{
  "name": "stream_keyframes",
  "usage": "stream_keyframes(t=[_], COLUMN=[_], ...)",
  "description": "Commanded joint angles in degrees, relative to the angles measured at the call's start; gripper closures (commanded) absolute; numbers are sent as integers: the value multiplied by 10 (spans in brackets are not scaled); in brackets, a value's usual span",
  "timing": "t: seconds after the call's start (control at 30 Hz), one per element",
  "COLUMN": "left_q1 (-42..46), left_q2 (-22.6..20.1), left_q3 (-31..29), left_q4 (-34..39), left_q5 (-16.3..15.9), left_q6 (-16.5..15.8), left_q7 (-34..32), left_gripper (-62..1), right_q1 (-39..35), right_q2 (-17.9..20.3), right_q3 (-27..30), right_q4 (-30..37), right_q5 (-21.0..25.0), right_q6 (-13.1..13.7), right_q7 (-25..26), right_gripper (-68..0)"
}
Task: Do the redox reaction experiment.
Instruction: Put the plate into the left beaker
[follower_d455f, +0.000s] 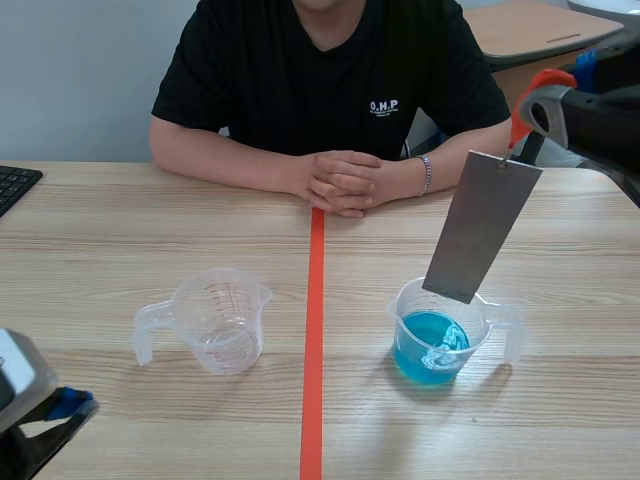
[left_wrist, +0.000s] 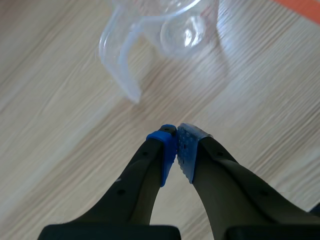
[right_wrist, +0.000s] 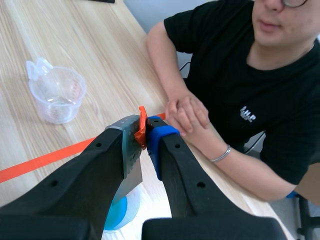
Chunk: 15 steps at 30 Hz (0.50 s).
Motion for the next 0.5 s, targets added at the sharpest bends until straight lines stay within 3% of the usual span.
stream_keyframes(t=[0.0,0.2,0.47], left_q1=[20,113,178], left_q2=[22,96,182], left_q3=[-20,-106,-130], left_q4=[5,5,5], left_q5=[-5,-5,-5], left_q6=[1,1,1], left_q7=[-9,-11,-7], left_gripper=[-44,-44,-44], right_q1=[17,48,110], right_q2=[9,9,9], right_q3=[5,-11,-77], right_q4=[9,9,9], right_q5=[10,15,15], right_q6=[3,3,3], right_q7=[9,8,-14], right_gripper=[-15,-15,-15])
